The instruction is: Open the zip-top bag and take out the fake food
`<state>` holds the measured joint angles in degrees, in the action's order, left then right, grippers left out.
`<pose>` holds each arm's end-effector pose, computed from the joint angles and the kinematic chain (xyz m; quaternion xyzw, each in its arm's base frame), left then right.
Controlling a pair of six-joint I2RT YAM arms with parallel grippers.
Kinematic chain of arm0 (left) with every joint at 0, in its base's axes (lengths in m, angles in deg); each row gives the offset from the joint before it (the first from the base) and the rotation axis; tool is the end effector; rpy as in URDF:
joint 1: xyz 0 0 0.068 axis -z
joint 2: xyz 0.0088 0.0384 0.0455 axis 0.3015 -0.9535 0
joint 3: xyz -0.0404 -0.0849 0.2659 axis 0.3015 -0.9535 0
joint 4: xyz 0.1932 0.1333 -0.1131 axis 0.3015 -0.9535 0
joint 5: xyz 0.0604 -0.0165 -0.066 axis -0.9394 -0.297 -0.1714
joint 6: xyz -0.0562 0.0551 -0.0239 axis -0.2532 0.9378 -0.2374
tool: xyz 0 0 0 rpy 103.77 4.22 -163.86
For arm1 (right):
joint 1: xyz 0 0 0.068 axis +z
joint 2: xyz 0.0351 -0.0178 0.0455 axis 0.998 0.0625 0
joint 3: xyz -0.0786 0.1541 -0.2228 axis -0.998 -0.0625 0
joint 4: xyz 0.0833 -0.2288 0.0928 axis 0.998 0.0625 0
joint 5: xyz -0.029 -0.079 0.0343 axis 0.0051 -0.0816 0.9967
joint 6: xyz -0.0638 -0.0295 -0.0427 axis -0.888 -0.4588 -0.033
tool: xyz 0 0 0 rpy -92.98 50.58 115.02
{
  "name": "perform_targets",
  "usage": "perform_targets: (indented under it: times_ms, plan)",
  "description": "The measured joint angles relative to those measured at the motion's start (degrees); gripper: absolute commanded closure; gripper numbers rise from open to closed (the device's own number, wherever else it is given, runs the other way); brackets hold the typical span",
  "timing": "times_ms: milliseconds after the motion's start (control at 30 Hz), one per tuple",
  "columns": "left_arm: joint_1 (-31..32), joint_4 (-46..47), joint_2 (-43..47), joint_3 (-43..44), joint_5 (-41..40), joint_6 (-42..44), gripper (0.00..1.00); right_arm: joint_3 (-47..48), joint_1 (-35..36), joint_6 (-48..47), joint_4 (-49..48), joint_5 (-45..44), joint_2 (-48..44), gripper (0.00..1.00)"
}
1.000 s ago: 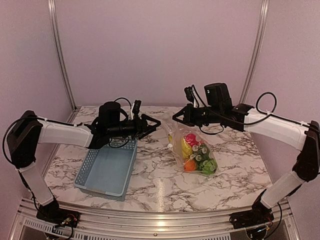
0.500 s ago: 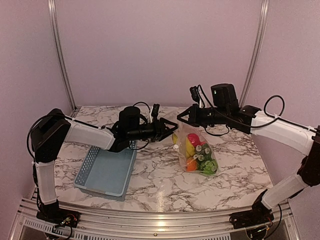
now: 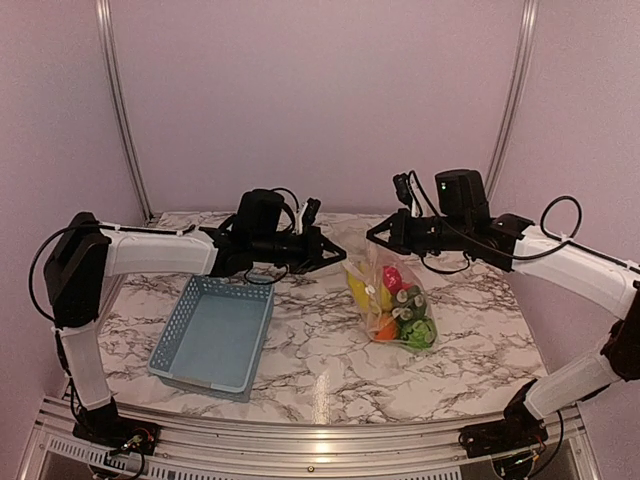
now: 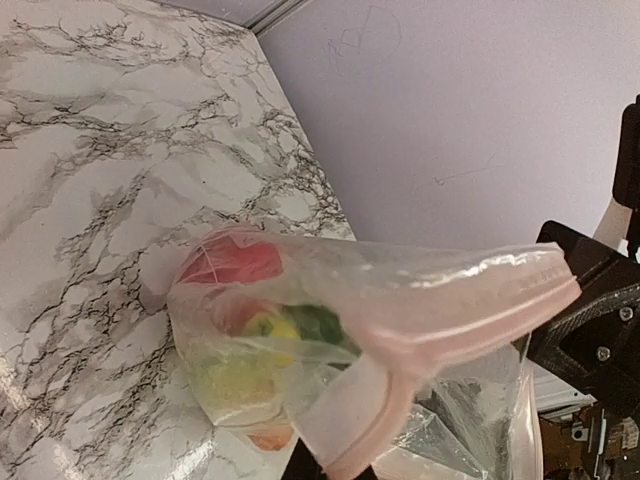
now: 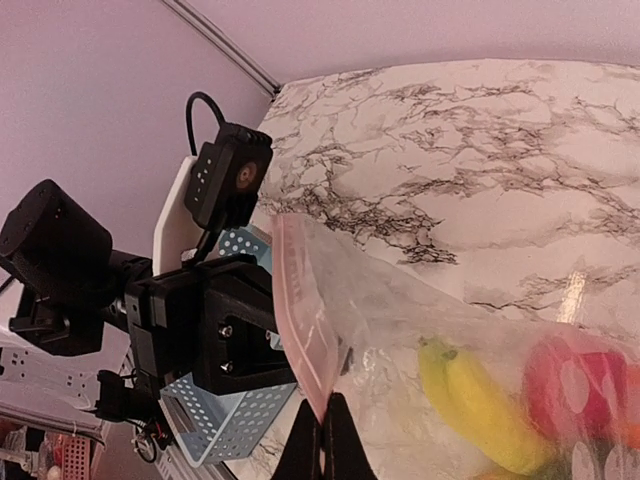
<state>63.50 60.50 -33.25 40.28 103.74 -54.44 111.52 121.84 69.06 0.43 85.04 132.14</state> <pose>0.3119 -0.3701 0.2563 0.1319 0.7611 -0.5727 0.2746 0.2638 0.2160 0.3237 -0.0977 0.8342 0.4127 0.3524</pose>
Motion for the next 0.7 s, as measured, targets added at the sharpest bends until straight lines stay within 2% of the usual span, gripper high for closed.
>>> perform_targets:
  times_ms: [167, 300, 433, 567, 633, 700]
  plan:
    - [-3.58, -24.52, 3.43, 6.54, 0.85, 12.9, 1.0, -1.36, -0.28, -0.42, -0.09, -0.52, 0.0, 1.0]
    - [-5.42, -39.06, 3.65, 8.9, -1.77, 22.82, 1.0, -3.02, -0.24, -0.85, -0.09, -0.35, 0.0, 1.0]
    - [-4.44, -47.1, 3.5, 12.02, -7.39, 29.11, 1.0, -4.26, 0.13, -1.07, -0.07, 0.22, 0.04, 1.0]
    - [-4.0, -49.81, 2.97, 14.12, -10.88, 32.09, 1.0, -4.35, 0.13, -0.96, -1.01, 1.84, 0.17, 1.0]
    - [-4.02, -50.05, 2.91, 14.03, -11.1, 32.96, 0.89, -4.35, 0.22, -0.72, -1.9, 2.86, 0.63, 1.0]
    - [-4.13, -49.7, 3.26, 13.03, -11.26, 33.68, 0.71, -4.33, 0.5, -0.46, -2.89, 3.54, 1.6, 1.0]
